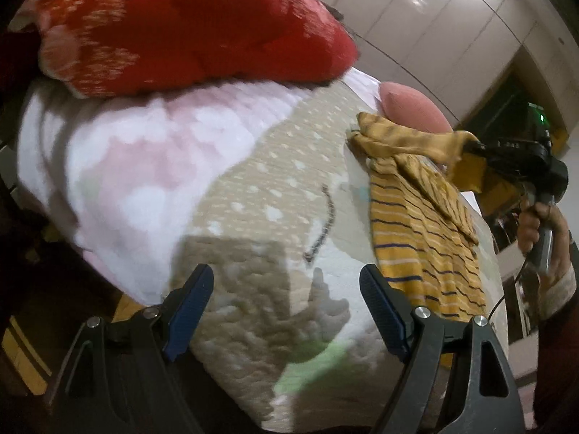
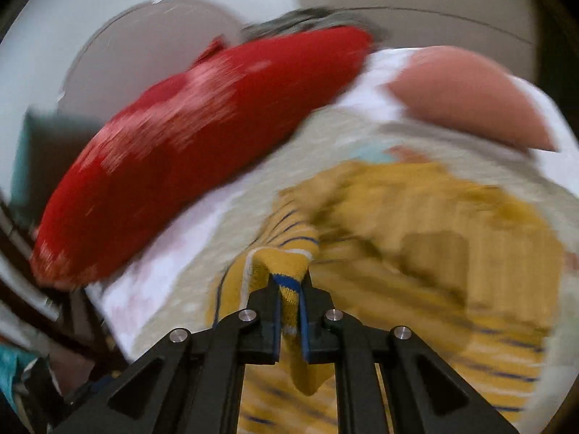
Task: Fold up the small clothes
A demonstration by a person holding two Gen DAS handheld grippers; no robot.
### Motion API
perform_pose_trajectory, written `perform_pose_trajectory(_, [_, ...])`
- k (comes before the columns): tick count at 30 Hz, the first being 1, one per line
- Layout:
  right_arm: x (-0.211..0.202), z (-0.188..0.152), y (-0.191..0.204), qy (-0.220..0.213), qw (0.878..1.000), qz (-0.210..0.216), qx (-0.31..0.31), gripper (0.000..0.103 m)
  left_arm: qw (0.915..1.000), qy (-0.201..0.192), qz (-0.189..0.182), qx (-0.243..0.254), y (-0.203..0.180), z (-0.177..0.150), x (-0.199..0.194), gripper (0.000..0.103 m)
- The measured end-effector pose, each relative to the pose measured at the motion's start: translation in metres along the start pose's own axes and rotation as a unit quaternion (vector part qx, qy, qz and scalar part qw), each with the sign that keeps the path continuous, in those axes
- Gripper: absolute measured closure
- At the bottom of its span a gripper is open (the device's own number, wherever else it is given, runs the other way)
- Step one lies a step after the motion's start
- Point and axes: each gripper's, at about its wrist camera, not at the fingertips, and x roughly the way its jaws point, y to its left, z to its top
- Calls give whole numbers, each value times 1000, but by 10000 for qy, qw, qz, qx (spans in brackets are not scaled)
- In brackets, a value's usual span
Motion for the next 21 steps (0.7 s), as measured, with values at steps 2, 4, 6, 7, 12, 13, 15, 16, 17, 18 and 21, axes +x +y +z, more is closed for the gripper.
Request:
perform_pose_trajectory(2, [-13, 9, -45, -44, 9987, -457, 244, 94, 9999, 52, -33, 122, -10, 1, 6, 21])
perform_pose_trajectory(4, [-19, 14, -97, -4, 9940, -971, 496, 94, 9997, 74, -13, 250, -19, 3, 10, 21])
perform_pose_trajectory(6, [-14, 13, -151, 130, 9847, -1525, 836, 94, 9994, 98, 11, 336, -25, 5, 15, 21])
perform_pose_trajectory(7, [-7, 11, -175, 231, 9785, -1797, 984, 94, 9992, 130, 32, 375, -29, 7, 18, 21])
perform_pose_trajectory(12, [12, -8, -244, 477, 9443, -2964, 1347, 57, 9984, 209, 69, 520, -43, 8, 25, 21])
perform_pose_trajectory(13, [6, -14, -249, 355, 9467, -2801, 1551, 56, 9981, 214, 85, 565, -45, 8, 27, 21])
perform_pose_trajectory(15, [-6, -28, -252, 218, 9523, -2330, 1957, 54, 9978, 255, 84, 613, -48, 8, 29, 21])
perform_pose_trajectory(16, [-16, -35, -254, 146, 9538, -2156, 2086, 54, 9977, 283, 47, 622, -50, 8, 31, 21])
perform_pose_trajectory(17, [-24, -41, -249, 101, 9546, -2093, 2117, 54, 9975, 296, 17, 637, -52, 7, 31, 21])
perform_pose_trajectory(18, [-34, -49, -247, 68, 9551, -2085, 2102, 53, 9973, 305, -9, 673, -55, 5, 31, 21])
perform_pose_trajectory(21, [-64, -76, -242, 34, 9555, -2090, 2081, 48, 9965, 323, -67, 767, -63, -1, 29, 21])
